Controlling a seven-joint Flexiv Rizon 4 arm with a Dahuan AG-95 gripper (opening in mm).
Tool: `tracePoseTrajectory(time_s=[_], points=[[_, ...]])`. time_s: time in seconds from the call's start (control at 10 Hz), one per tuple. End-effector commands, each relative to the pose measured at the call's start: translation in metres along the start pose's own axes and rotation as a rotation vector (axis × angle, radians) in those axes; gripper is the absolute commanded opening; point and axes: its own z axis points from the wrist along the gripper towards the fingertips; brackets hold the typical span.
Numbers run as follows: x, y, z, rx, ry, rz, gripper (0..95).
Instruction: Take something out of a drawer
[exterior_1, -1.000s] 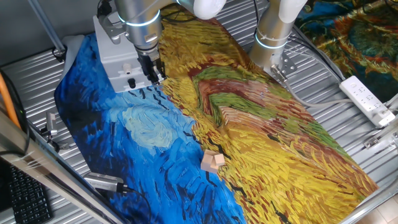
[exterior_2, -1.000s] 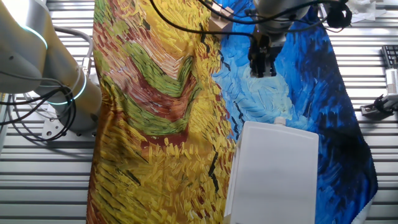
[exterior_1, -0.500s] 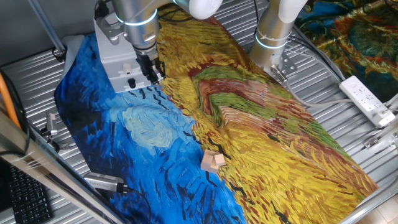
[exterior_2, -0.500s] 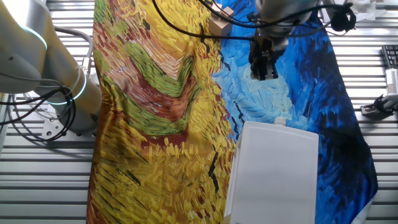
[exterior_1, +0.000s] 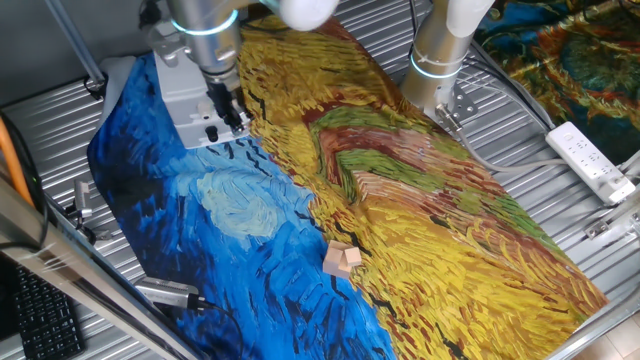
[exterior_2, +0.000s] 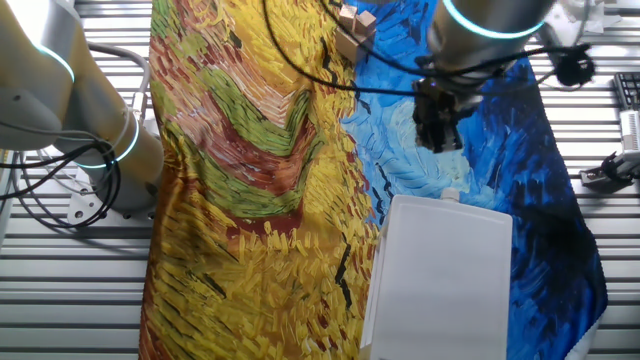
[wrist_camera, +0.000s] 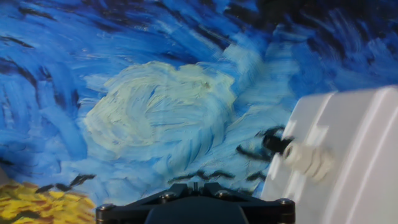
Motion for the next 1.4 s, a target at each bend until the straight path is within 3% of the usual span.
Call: tracePoseTrajectory(time_s=[0.1, 0.4, 0.8, 1.1, 1.4], points=[[0.0011, 0.0000, 0.0019, 0.003, -0.008, 0.016, 0.0], [0.0011, 0.0000, 0.0019, -0.003, -0.011, 0.014, 0.0], [0.0011, 0.0000, 0.0019, 0.013, -0.022, 0.048, 0.0], [0.0011, 0.0000, 0.0019, 0.002, -0.046, -0.054, 0.0], [0.0011, 0.0000, 0.0019, 0.014, -0.039, -0.139, 0.0]])
